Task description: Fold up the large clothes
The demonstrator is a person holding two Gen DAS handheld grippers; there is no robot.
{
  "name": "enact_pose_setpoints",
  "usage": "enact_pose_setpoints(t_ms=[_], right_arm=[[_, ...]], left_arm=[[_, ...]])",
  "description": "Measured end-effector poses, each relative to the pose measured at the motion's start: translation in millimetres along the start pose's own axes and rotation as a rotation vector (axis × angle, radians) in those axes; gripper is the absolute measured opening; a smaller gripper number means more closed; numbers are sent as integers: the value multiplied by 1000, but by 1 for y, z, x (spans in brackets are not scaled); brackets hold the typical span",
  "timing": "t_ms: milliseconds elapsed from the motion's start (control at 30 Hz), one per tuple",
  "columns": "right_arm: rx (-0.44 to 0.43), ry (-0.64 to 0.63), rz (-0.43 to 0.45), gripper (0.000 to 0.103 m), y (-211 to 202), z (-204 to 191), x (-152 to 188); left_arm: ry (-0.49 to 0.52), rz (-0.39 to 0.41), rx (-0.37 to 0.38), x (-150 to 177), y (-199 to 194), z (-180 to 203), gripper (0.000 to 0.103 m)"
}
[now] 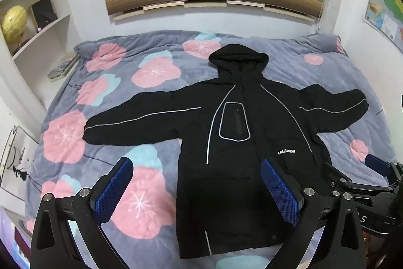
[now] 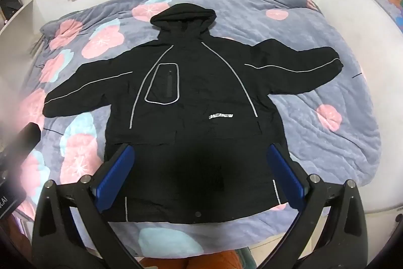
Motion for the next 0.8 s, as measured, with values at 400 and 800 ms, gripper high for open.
enact_pose_setpoints(t_ms=[400, 800], right_arm=[[-53, -58, 12, 103, -8, 5, -3], [-107, -1, 41, 103, -10, 45, -14]], left_arm=[[-46, 23, -31, 2, -16, 11, 101], [-24, 24, -23, -5, -15, 62, 101]])
Point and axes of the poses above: each gripper's, at about its wrist camera, not at the fingertips, and y roughly the way its jaws point, z to its right, x to its underside, the point moved 6 cm from there along y, roughly the way its jaws point, and after that the axes turned 7 degrees about x, right-handed, at the moved point
